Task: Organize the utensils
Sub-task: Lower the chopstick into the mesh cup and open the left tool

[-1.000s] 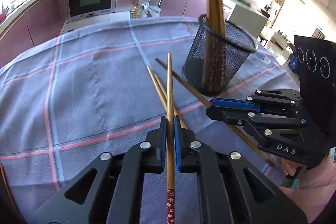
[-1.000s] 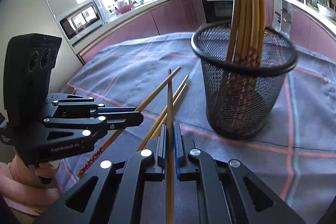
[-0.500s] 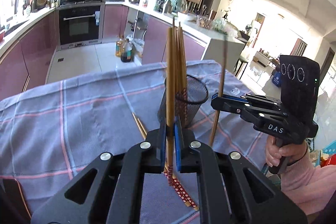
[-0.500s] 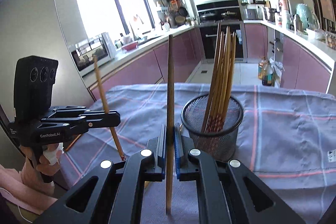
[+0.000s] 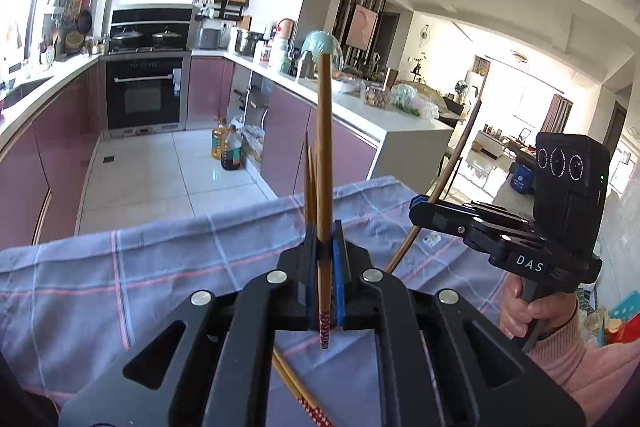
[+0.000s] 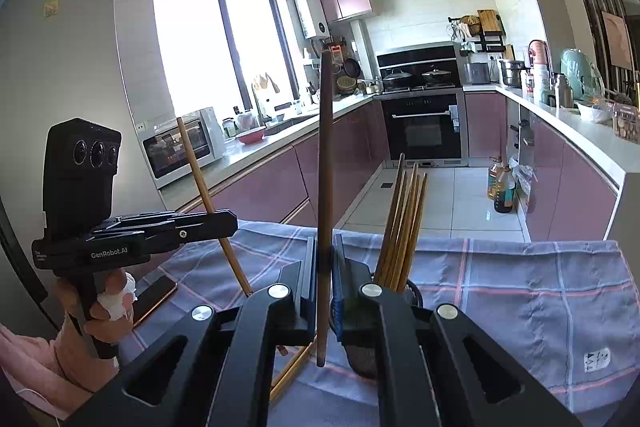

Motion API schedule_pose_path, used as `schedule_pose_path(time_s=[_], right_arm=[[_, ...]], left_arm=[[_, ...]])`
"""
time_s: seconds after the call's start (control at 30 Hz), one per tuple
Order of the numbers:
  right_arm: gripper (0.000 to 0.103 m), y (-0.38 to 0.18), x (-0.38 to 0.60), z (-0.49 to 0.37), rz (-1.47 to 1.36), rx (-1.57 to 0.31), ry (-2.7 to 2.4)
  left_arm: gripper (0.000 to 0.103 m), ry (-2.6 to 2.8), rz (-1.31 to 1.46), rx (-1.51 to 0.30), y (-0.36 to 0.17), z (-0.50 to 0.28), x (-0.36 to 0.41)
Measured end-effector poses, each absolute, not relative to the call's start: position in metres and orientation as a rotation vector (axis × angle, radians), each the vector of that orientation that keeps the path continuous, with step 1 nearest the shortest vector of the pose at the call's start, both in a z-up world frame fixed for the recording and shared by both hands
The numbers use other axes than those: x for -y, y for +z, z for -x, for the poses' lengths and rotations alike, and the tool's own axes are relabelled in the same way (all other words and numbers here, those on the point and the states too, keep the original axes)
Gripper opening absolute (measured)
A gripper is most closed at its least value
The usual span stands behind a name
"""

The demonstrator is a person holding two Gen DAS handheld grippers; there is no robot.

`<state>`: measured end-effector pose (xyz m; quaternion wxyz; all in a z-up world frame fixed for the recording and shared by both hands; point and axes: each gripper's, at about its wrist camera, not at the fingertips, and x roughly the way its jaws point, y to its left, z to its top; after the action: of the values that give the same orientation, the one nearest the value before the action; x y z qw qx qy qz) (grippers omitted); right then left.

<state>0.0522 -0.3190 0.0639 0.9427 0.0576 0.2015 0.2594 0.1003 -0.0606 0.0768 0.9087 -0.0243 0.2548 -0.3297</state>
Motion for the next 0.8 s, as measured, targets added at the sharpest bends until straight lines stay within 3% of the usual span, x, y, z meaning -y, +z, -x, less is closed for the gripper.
schedule_pose_path(time_s=[0.37,0.8], right_arm=[[0.006,0.082,0.328,-0.076,-0.080,-0.354,0.474],[0.006,0.039,0.317,-0.117,-0.092,-0.537,0.478]], left_arm=[[0.007,-0.678,0.028,-0.469,0.106,-0.120,0.096],[0.008,-0.658,-0.090,-0.625,0.059,-0.138,0.137]])
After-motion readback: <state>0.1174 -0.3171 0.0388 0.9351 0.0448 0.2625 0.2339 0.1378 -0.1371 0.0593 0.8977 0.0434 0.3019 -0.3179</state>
